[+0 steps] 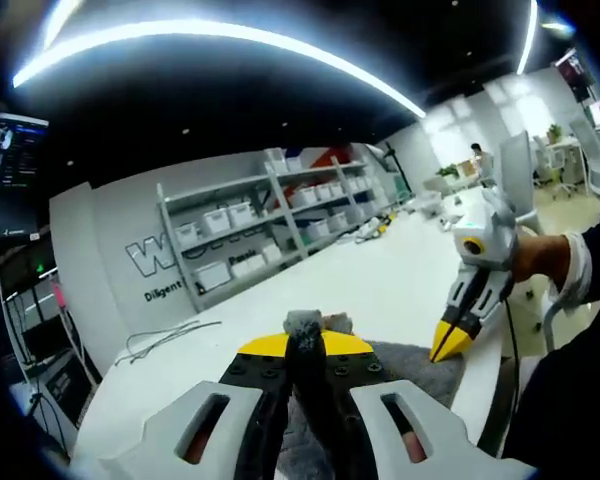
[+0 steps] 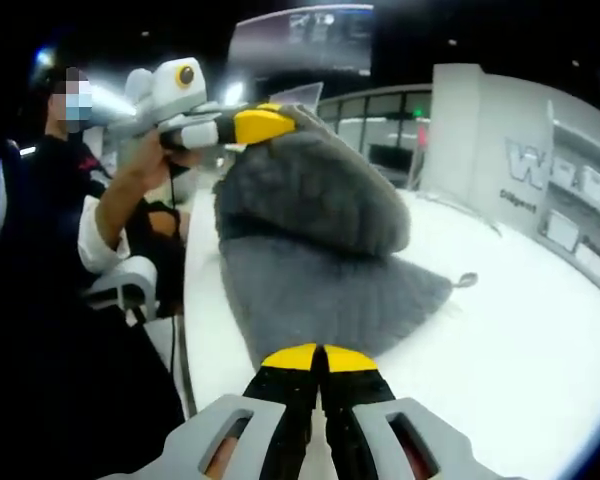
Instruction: Open the folded towel by lifting each exposed corner and separating the folded layers until the towel lies flat within the target outline without major curled edges
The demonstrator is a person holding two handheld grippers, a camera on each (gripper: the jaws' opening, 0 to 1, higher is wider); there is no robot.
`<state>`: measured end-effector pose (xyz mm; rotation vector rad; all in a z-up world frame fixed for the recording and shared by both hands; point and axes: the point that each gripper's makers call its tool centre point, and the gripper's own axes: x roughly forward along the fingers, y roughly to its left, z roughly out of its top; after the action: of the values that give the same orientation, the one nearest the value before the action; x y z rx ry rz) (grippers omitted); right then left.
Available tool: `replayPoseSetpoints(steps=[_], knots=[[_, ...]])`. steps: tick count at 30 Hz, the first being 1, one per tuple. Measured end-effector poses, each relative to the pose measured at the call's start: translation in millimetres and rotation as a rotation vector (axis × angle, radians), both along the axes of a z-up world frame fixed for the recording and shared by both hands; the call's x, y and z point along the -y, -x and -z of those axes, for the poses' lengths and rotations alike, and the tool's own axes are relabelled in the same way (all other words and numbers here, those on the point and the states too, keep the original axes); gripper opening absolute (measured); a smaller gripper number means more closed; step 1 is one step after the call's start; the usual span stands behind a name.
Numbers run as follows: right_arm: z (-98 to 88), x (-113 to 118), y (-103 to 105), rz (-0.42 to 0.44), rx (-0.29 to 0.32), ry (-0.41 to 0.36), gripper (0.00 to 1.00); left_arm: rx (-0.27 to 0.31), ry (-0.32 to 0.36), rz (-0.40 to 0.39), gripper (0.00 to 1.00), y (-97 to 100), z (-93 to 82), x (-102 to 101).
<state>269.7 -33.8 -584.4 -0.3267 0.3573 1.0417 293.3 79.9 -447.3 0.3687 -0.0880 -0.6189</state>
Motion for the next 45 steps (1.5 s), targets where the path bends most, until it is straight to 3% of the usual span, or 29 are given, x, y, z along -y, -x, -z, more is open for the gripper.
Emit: replayPoseSetpoints(steps=[18,45], knots=[[1.4,0,0,-0.006,-0.029,0.029,0.00,-0.002,0.005,-0.071,0.09,-2.4,-1.0,-26],[3.6,-1,3,-0.015,-0.086,0.008,0.00,-0.070,0.039,-0.153,0.09,-0.4,6.9,-65]])
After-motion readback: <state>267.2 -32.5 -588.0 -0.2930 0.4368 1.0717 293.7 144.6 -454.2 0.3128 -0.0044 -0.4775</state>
